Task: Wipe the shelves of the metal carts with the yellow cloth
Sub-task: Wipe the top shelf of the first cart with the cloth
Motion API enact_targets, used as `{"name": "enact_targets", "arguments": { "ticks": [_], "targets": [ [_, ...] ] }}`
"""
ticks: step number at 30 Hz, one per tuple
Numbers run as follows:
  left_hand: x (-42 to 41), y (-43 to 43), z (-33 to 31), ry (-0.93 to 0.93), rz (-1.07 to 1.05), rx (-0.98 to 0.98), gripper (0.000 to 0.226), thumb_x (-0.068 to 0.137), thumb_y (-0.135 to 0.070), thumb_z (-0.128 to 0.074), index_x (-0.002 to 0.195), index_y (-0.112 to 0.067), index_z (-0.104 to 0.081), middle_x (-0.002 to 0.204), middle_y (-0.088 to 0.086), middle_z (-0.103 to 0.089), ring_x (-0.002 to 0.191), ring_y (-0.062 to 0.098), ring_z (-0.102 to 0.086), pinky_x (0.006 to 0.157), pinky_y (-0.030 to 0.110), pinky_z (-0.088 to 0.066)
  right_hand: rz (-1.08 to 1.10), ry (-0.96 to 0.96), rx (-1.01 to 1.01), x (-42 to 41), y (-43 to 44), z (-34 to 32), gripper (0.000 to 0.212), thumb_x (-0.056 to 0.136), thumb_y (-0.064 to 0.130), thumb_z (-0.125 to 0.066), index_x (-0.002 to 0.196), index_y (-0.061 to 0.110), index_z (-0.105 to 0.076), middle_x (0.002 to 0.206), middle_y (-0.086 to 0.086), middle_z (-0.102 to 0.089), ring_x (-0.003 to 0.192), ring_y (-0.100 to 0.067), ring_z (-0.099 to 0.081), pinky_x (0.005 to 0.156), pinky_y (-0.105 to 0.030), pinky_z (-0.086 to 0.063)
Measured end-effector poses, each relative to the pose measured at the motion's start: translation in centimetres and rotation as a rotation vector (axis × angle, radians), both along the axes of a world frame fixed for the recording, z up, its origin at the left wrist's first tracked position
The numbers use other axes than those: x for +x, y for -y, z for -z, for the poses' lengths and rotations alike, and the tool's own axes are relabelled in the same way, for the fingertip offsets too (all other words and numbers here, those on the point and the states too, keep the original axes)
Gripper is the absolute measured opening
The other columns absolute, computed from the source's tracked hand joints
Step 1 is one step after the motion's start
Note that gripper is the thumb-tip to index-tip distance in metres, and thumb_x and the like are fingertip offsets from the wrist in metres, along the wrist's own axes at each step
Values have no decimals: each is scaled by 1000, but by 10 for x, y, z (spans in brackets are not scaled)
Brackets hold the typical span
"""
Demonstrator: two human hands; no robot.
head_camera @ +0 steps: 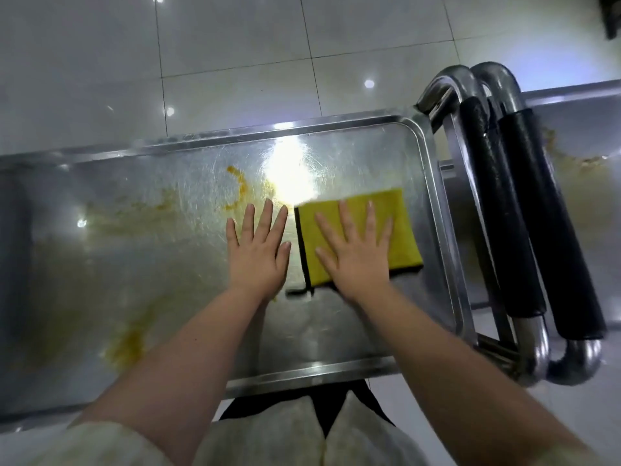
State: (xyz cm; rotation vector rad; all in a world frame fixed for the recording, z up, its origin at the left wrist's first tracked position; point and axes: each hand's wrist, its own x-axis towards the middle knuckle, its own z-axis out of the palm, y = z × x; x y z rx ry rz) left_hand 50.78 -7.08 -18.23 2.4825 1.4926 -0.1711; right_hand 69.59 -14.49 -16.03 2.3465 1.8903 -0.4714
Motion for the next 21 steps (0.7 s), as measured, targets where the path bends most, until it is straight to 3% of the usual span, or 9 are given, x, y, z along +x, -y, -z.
{"name": "enact_targets", "arguments": {
  "ticks": [4,6,9,11,16,21],
  "targets": [
    [1,0,-2,-40,-7,-8,59,99,-49,-8,156,-34,1,164,-4,5,151,28,7,118,58,3,-117,-82,-85,-30,118,-12,62,95,63,-28,153,46,-16,164,-2,-13,145,-51,-9,107,-74,-12],
    [2,1,-3,-44,-13,-11,60,98,-51,-6,156,-34,2,163,-5,7,151,28,9,118,57,5,-134,-97,-138,-25,129,-12,59,96,63,-26,152,48,-14,164,2,-15,145,-50,-9,107,-73,-9],
    [0,2,-2,-29,-7,6,60,99,-51,-8,156,-34,-1,164,-4,5,151,28,8,118,57,5,-119,-48,-48,12,63,-7,59,96,67,-17,150,54,1,165,8,1,144,-47,15,108,-69,12],
    [-1,3,-1,-15,0,16,59,100,-50,-12,156,-34,-3,164,-4,3,151,28,7,119,57,4,11,-31,-67,46,-10,-5,57,97,67,-12,147,55,13,162,10,17,142,-46,25,105,-66,24],
    [0,3,0,14,-9,31,58,101,-49,-18,156,-35,-6,164,-4,0,151,28,3,119,57,2,201,9,-52,103,-126,-10,59,97,65,-14,152,49,2,165,6,7,146,-47,13,111,-68,14],
    [2,3,-2,-2,-24,6,59,99,-50,-15,156,-37,-4,164,-5,2,151,27,4,119,55,5,130,36,-51,77,-51,-4,59,97,65,-11,152,48,4,165,2,6,146,-47,13,113,-66,10]
  ]
}}
